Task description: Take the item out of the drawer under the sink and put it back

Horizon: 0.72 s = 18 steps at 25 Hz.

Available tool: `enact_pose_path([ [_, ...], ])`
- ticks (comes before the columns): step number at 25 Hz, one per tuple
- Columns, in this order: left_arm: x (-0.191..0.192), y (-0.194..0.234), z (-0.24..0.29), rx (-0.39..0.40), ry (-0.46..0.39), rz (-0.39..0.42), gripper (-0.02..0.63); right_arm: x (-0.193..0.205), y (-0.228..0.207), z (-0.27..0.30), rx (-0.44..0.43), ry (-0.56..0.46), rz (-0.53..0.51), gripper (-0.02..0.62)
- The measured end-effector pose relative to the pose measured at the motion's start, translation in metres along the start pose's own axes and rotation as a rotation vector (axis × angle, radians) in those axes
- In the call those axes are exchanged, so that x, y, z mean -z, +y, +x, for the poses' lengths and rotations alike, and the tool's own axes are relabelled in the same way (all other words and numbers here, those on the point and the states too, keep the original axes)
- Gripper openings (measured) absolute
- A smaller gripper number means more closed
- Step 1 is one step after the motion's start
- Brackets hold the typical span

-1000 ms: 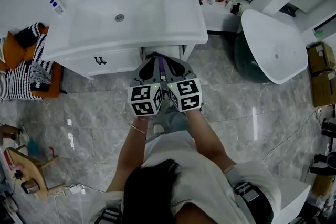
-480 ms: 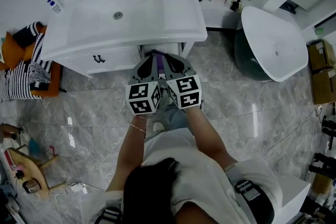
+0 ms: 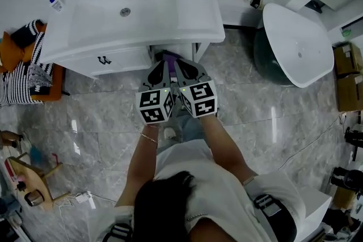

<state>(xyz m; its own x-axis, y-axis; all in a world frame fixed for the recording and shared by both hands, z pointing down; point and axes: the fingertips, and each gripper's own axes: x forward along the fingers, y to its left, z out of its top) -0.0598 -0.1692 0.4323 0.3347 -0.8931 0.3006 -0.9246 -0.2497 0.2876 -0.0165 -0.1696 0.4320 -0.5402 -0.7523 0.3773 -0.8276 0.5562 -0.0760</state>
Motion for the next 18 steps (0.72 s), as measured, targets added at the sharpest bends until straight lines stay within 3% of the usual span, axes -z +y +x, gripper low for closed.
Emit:
enact_pose_path([
  [12,0.043,0.022,0.029,-0.042,0.113,-0.049,0.005,0.051,-0.032,0.032,-0.001,0.167,0.034,0.015],
  [18,0.060,0.043,0.047,-0.079,0.150,-0.088,0.005,0.067,-0.038,0.056,-0.094,0.189,0.065,0.017],
])
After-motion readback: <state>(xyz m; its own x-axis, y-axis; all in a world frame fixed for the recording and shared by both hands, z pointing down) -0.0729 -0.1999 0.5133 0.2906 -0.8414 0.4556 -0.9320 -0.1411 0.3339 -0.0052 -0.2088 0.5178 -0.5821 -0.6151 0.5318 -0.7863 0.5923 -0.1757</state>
